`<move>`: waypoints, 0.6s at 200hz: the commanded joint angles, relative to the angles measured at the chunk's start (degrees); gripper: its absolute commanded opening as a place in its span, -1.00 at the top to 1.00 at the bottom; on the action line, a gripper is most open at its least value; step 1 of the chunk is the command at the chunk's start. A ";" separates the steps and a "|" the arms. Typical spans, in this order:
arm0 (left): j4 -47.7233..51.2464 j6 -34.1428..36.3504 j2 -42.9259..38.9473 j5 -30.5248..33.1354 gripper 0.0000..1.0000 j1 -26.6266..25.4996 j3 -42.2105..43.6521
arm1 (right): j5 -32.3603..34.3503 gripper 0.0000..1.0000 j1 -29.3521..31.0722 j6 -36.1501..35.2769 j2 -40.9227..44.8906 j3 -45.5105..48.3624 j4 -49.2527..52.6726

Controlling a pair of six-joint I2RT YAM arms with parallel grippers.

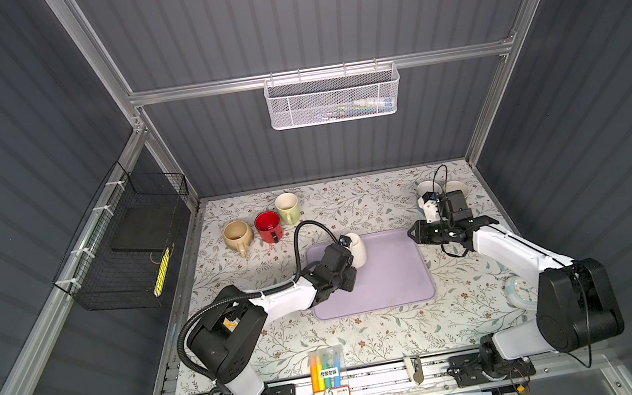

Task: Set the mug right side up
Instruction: 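Close the left gripper on the white mug's base and lift it off the tray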

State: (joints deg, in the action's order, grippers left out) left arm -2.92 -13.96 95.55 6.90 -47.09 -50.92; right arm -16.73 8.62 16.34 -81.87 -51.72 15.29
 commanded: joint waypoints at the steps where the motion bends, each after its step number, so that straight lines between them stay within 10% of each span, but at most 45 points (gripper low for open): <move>1: -5.00 0.19 -3.31 -4.71 0.79 1.20 0.59 | -0.75 0.37 -0.79 0.09 0.65 1.72 -1.63; 120: -22.06 -10.04 -11.09 -25.32 0.79 9.95 7.66 | -8.18 0.37 -2.12 1.42 3.63 5.93 -7.27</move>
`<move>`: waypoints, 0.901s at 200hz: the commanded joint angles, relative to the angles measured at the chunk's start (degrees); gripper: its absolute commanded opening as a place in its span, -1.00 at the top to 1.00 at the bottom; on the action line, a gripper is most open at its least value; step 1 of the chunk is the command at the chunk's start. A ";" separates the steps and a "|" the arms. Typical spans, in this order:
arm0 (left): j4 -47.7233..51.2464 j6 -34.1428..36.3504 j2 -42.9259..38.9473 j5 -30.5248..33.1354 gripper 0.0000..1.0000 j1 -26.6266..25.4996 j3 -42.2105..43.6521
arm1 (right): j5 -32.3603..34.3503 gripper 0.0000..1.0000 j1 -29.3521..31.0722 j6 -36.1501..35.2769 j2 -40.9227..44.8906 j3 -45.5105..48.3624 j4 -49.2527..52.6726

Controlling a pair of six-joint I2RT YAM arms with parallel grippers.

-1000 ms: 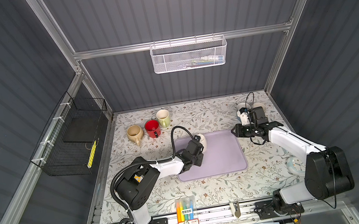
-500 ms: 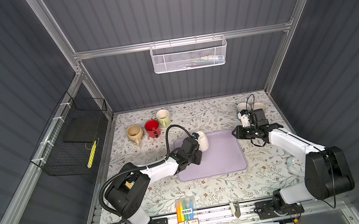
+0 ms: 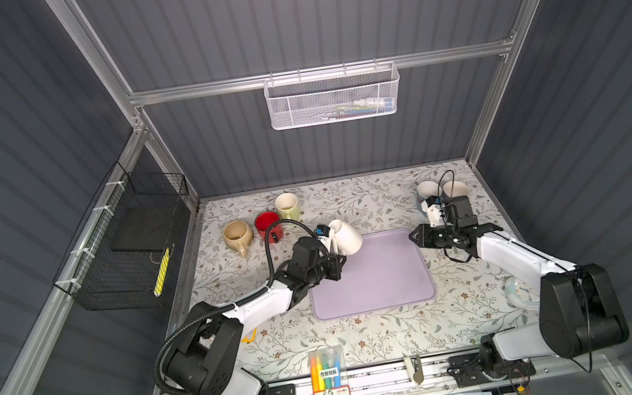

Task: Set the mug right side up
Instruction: 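Close the left gripper on the white mug's base and lift it off the tray, then tilt the white mug toward the right gripper while the right gripper approaches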

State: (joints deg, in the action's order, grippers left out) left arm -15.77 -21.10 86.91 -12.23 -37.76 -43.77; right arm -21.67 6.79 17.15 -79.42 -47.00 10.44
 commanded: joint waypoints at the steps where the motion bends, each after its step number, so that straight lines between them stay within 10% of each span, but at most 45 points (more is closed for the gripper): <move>1: -9.38 -2.94 -2.50 -6.21 0.79 0.64 0.52 | -3.27 0.37 -0.28 0.61 1.23 1.21 -2.43; 180: -30.29 -17.28 2.21 -20.52 0.81 4.54 1.03 | -23.62 0.34 1.80 8.30 6.36 11.48 -30.21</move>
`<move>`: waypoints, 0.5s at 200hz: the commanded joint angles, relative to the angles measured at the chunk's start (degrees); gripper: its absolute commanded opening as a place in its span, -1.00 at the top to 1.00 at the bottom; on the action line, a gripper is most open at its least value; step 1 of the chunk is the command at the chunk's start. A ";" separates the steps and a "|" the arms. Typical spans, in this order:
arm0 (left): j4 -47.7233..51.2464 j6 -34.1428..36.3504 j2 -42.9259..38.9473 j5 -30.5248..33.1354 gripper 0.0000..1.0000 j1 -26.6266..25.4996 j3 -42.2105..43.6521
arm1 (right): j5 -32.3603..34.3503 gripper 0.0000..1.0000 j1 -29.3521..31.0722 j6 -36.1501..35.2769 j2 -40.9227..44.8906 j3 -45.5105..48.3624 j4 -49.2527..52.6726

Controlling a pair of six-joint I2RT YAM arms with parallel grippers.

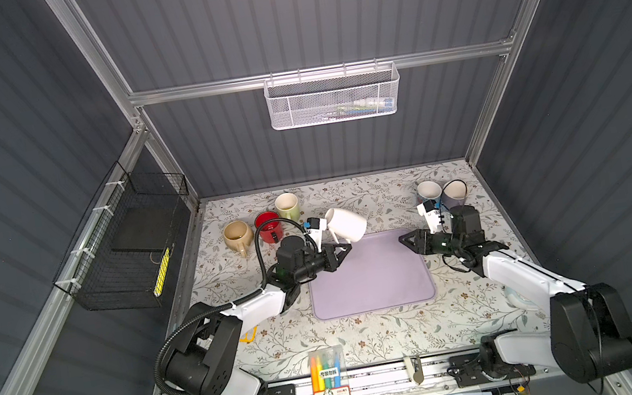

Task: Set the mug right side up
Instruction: 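Tilt the white mug toward the right gripper while the right gripper approaches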

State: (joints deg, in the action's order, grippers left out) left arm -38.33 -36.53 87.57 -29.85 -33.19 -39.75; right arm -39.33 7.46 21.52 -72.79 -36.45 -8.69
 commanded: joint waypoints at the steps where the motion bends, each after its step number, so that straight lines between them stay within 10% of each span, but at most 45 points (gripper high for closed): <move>1: -7.86 -1.95 1.60 -2.96 0.81 -0.03 -3.07 | -6.12 0.34 1.13 4.12 -0.30 0.93 -11.44; 100: -16.75 -8.61 6.00 -3.53 0.84 -0.01 -3.49 | -11.44 0.30 8.17 14.33 -8.03 -0.77 -32.82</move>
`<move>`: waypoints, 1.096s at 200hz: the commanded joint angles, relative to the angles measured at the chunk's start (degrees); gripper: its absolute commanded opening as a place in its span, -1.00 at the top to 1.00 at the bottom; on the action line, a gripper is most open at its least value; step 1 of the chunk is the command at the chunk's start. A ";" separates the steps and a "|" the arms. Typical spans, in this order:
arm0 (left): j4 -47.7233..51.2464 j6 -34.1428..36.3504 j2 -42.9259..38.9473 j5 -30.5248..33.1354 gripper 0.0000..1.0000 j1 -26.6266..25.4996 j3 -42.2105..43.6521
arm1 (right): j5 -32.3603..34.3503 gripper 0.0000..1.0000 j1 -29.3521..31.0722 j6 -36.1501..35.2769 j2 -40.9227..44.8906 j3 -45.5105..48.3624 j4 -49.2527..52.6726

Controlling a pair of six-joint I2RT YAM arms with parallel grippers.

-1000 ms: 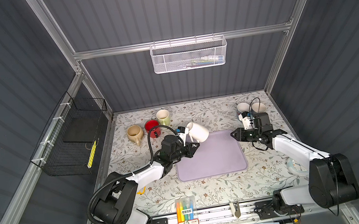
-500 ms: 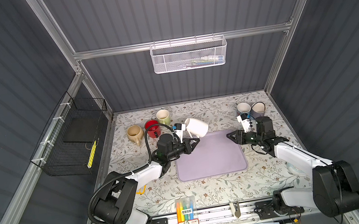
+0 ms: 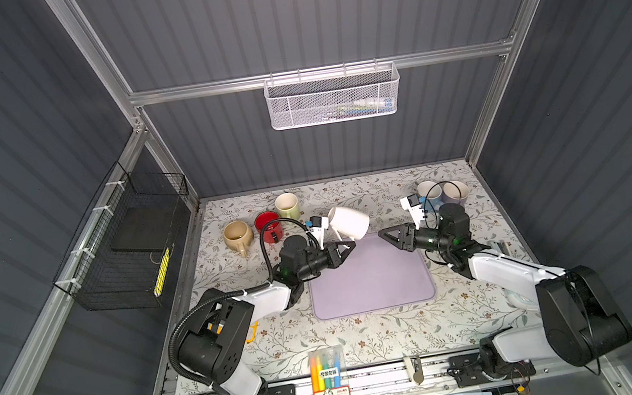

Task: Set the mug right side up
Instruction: 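Tilt the white mug toward the right gripper while the right gripper approaches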

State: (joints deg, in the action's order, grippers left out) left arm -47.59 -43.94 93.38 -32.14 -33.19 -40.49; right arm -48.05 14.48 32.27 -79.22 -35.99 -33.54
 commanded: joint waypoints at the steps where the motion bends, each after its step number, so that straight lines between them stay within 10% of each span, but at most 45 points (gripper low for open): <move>1: -7.62 -1.22 0.19 -1.20 0.84 -0.02 -2.75 | -2.74 0.29 1.25 3.63 -1.67 -1.25 -8.00; 219: -15.72 -6.19 3.37 -0.49 0.87 -0.03 0.37 | -3.19 0.29 8.43 10.32 -15.04 -10.66 -22.68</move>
State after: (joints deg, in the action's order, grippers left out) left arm -56.88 -49.89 96.12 -32.42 -33.17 -40.45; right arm -49.95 22.20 41.39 -93.49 -45.01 -52.71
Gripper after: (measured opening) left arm 0.160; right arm 0.357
